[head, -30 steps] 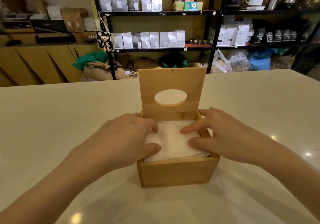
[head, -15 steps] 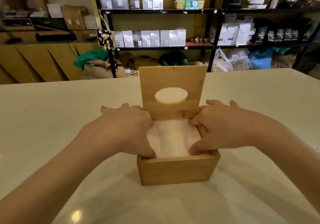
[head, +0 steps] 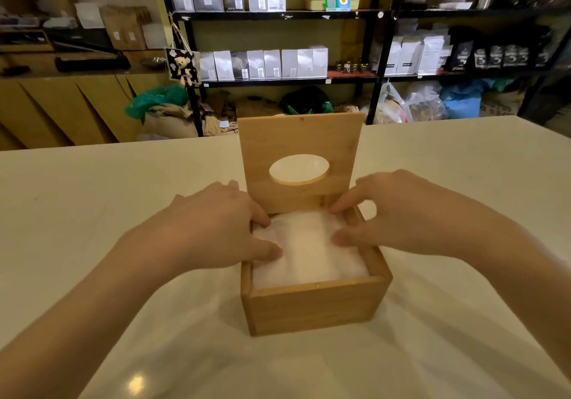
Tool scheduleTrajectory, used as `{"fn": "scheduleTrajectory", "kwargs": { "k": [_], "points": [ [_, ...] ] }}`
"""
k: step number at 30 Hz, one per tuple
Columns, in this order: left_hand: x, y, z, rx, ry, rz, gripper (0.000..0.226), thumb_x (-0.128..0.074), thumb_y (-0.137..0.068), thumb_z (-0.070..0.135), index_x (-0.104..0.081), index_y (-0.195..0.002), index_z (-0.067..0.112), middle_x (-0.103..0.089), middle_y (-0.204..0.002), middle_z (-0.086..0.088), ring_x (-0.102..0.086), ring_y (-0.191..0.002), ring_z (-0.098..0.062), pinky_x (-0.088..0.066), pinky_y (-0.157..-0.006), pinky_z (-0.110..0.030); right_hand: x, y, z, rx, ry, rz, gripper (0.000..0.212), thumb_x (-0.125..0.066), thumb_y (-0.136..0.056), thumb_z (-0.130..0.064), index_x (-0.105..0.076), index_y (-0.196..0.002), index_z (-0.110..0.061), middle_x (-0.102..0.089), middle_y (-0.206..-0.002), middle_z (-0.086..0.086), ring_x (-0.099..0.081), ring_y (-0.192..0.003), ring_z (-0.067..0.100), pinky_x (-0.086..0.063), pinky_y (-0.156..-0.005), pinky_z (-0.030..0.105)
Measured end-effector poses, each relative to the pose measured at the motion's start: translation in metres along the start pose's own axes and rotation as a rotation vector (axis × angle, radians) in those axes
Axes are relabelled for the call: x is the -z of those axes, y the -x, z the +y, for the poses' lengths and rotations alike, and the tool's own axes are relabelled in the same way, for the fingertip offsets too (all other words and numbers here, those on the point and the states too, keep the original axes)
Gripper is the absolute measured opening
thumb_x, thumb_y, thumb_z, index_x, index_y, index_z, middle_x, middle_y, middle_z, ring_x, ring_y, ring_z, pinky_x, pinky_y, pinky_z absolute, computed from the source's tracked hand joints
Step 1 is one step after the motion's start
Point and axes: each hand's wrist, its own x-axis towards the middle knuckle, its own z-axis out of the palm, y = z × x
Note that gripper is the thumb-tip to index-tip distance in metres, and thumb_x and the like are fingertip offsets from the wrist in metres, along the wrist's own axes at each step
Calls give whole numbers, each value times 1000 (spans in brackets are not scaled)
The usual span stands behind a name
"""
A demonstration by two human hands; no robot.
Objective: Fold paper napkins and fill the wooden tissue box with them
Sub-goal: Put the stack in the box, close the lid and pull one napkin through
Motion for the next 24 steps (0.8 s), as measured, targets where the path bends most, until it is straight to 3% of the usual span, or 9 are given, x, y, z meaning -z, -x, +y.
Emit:
{"fn": "scheduleTrajectory", "kwargs": {
  "k": [3,6,7,9,11,14,19,21,24],
  "points": [
    [-11,2,-1,-17,82,66,49,-50,-77,60,-45,-125,48,-21,-151,-2,-24,-136,-23,-29,-108,-50,-3,-2,4,24,-233,95,27,-66,-79,-38,-68,-106,-34,-46,-96,-24,-44,-89,0,-32,-65,4],
    [-17,6,4,-32,162,137,47,-51,-78,58,-45,-124,50,-16,-153,3,-17,-140,-23,-24,-111,-51,-14,-5,3,48,-322,83,26,-68,-77,-38,-70,-103,-33,-54,-109,-21,-51,-91,-3,-37,-74,3],
    [-18,6,6,-25,187,154,46,-51,-78,58,-46,-123,49,-11,-155,5,-9,-143,-22,-19,-113,-53,-20,-7,2,47,-329,85,29,-69,-75,-40,-69,-104,-33,-53,-118,-17,-50,-105,2,-36,-86,7],
    [-21,3,10,8,187,157,46,-53,-77,58,-47,-122,49,-3,-157,3,6,-144,-23,-9,-114,-59,-30,-10,-1,2,-308,89,37,-72,-70,-45,-68,-105,-34,-43,-136,-9,-35,-130,17,-31,-108,33],
    [-22,-1,11,42,185,127,47,-55,-75,58,-48,-121,50,-3,-157,0,12,-143,-25,-4,-110,-63,-37,-12,-5,-31,-232,95,42,-72,-68,-47,-66,-107,-35,-36,-141,-3,-24,-137,26,-27,-110,50],
    [-22,-4,12,70,194,90,49,-62,-72,56,-50,-119,50,-6,-157,0,13,-143,-27,-5,-108,-65,-39,-12,-9,-54,-109,112,43,-72,-68,-48,-64,-109,-37,-39,-133,1,-23,-134,28,-27,-107,54],
    [-23,-7,16,75,204,97,47,-65,-73,51,-50,-117,49,-5,-156,1,16,-142,-25,-2,-108,-65,-39,-13,-8,-19,-173,132,42,-76,-65,-43,-68,-105,-32,-41,-120,-1,-39,-119,22,-36,-102,44],
    [-24,-8,11,52,258,99,43,-66,-71,51,-52,-112,51,-8,-156,-1,12,-143,-25,-2,-111,-64,-36,-12,-5,3,-247,118,40,-76,-67,-39,-68,-105,-32,-39,-114,-5,-41,-116,18,-36,-98,31],
    [-20,-3,2,48,325,102,39,-66,-68,54,-55,-105,51,-16,-155,-2,5,-144,-24,-9,-113,-58,-22,-7,3,33,-276,59,39,-75,-71,-32,-66,-109,-32,-41,-115,-11,-42,-102,8,-33,-71,17]
  ]
}}
